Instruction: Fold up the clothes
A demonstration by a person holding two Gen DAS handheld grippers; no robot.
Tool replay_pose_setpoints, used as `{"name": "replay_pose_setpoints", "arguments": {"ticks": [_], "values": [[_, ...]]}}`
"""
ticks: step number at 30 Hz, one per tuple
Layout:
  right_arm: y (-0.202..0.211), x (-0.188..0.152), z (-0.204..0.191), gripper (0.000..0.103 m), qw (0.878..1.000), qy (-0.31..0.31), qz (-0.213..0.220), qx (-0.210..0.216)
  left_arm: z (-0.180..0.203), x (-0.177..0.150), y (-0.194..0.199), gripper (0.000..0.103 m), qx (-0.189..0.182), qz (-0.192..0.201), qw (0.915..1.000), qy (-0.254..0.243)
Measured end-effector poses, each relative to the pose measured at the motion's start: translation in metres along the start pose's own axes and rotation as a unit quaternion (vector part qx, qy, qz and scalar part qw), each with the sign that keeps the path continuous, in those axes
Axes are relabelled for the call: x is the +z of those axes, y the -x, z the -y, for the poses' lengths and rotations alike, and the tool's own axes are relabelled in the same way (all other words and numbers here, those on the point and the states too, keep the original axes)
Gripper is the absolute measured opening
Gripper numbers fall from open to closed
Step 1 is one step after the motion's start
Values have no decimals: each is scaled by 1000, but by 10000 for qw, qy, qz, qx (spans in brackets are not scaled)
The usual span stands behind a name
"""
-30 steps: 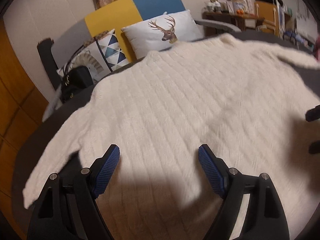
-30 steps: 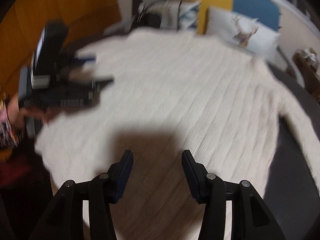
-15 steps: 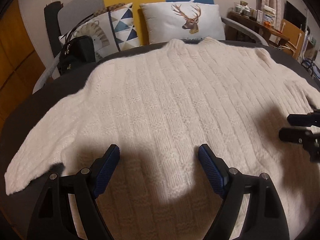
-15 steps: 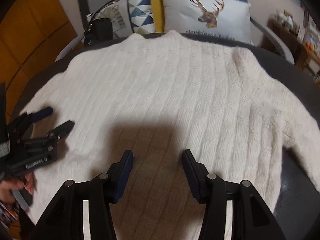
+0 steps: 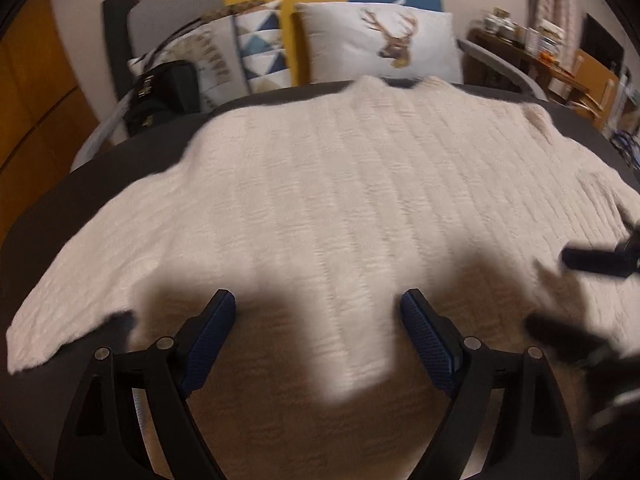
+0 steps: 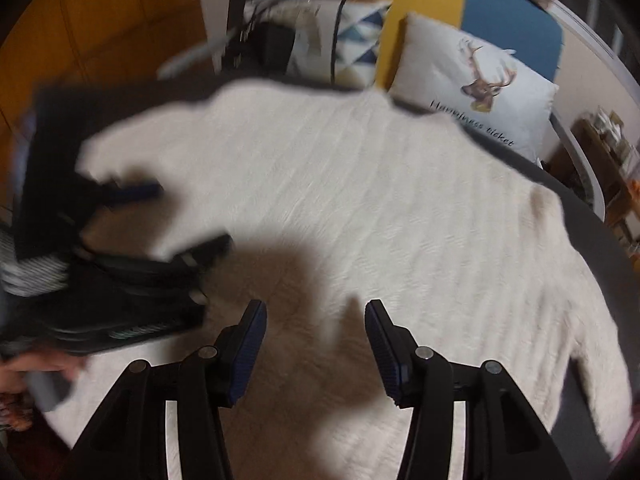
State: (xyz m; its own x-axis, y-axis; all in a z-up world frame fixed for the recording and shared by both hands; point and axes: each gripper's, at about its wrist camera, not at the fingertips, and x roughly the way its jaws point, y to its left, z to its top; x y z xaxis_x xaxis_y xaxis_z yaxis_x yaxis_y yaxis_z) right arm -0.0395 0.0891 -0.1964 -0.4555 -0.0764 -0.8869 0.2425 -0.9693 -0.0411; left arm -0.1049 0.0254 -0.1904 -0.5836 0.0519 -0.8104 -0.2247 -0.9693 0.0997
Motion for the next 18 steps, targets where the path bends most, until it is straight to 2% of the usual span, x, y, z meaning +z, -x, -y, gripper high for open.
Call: {"name": "replay_pose_setpoints", "arguments": {"ticks": [3, 6, 7, 10, 13, 15, 16, 18], "values": [[5, -30, -20, 52, 9997, 192, 132, -31, -8, -8, -1, 95, 29, 111, 9999, 87], [31, -78, -25, 53, 9992, 59, 305, 249, -10, -7, -2, 98, 36, 78, 9999, 105], [33, -93, -25, 53, 9988, 51, 168, 456, -10, -6, -3, 99, 39, 67, 9999, 111], [55, -130, -28, 53, 9972, 305, 361, 572, -11, -5, -4, 100, 46, 35, 9999, 129], [73, -138, -17, 52, 9952, 326, 334, 855, -13, -3, -4, 100, 41, -19, 9999, 135], [85, -130, 3, 52, 9940, -94, 639, 887, -12, -1, 0, 100, -4, -103, 9999, 88], [90, -123, 21, 53, 9931, -428, 815, 731, -9, -2, 4, 100, -45, -65, 10000, 58], [84, -108, 50, 53, 9918, -868, 838, 420, -2, -4, 11, 100, -131, 2, 9999, -47]]}}
